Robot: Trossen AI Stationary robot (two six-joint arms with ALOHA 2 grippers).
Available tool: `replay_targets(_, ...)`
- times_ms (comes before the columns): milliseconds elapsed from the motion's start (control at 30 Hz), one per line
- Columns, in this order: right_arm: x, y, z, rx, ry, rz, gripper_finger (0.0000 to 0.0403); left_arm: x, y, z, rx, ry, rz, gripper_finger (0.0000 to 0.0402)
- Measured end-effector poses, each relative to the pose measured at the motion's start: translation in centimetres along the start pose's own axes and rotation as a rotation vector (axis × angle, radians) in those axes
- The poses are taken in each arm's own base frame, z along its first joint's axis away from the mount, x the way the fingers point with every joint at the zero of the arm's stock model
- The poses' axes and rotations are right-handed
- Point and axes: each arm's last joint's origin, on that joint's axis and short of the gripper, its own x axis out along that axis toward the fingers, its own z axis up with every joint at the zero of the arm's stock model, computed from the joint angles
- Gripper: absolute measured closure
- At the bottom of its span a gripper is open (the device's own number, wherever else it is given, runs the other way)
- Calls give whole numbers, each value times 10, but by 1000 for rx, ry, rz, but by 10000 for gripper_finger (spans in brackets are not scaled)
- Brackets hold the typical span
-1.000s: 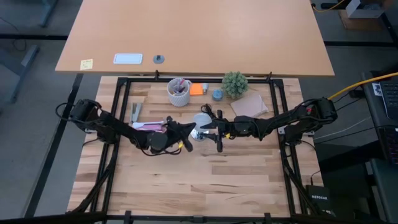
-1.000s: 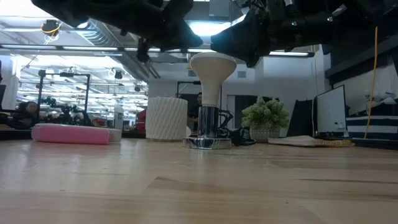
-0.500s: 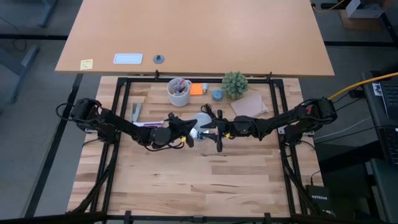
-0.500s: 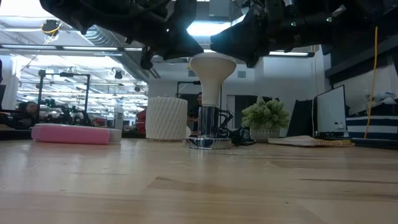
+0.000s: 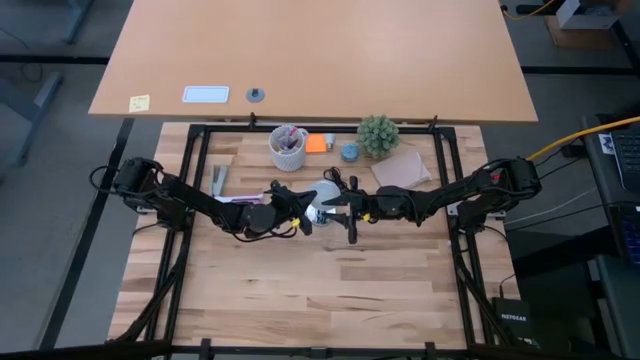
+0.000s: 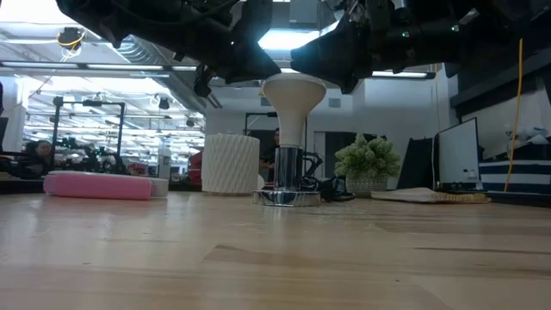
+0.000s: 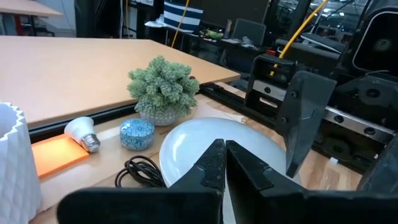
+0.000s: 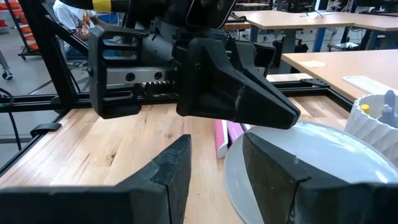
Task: Screw lightbulb
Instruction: Insert the white light bulb into the silver lamp
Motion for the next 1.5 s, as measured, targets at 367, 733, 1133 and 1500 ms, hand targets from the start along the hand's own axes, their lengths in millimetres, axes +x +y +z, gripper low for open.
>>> replay_targets(367,0,0,5,-14,-48,6,253,0,0,-1,5,2,3,396)
replay_targets(733,-4,0,13,-24,-85,6,253,0,0,-1,7,4,3,396)
replay_targets(1133,-44,-6,55,-99,-86,-168,253,0,0,-1,7,5,0,396)
replay_targets(1500,-55,-13,51,-117,37,-379,253,0,0,-1,8,5,0,396)
